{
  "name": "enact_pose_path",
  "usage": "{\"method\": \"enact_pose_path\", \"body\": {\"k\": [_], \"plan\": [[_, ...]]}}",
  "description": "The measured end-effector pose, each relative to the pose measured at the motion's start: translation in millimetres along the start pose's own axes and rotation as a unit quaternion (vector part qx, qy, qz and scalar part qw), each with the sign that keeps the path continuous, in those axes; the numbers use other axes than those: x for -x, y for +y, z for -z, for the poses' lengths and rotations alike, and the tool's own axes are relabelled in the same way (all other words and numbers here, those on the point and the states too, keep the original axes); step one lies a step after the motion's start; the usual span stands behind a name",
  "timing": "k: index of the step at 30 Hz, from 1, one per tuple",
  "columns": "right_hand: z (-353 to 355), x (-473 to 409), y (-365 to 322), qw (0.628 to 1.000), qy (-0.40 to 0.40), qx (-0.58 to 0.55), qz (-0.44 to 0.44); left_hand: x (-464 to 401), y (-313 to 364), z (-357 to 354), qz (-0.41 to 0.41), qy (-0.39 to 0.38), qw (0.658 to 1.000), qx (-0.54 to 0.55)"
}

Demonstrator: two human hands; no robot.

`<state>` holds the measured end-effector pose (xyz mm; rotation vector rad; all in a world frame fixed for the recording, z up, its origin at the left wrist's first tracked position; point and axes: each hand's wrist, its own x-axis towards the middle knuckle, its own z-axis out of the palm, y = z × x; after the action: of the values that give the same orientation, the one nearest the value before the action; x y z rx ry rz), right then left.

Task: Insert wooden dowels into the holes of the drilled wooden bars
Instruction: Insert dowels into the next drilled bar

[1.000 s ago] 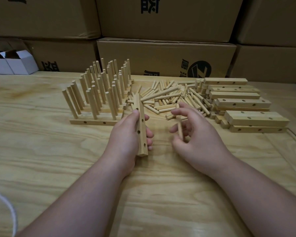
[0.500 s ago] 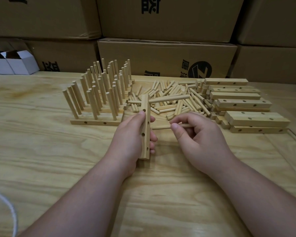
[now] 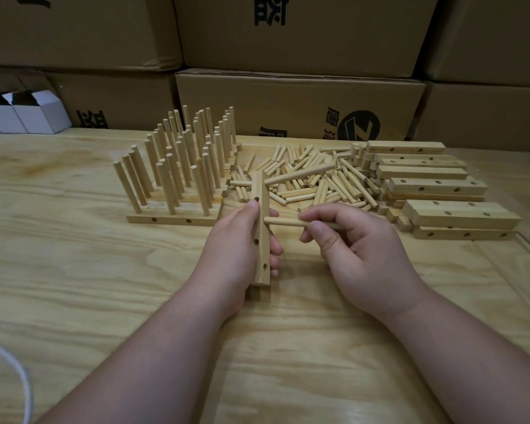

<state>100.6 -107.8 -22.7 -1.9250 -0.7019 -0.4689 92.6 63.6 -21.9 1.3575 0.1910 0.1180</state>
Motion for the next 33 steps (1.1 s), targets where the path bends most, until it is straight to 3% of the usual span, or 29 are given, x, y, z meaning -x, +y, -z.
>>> {"method": "enact_pose_path", "body": {"k": [14, 25, 33], "plan": [[2.4, -2.2, -2.4, 0.998, 0.008, 0.061, -0.004, 4.7, 0.6, 0.1, -0.047, -0.021, 0.995, -0.080], [2.0, -1.6, 3.2, 0.996, -0.026, 0.029, -0.079, 4.9, -2.2, 1.8, -0.060, -0.040, 0.990, -0.117], [-4.0, 0.6, 2.5, 0.997, 0.004, -0.017, -0.079, 4.4, -2.6, 0.7, -0.048, -0.050, 0.995, -0.077]]}}
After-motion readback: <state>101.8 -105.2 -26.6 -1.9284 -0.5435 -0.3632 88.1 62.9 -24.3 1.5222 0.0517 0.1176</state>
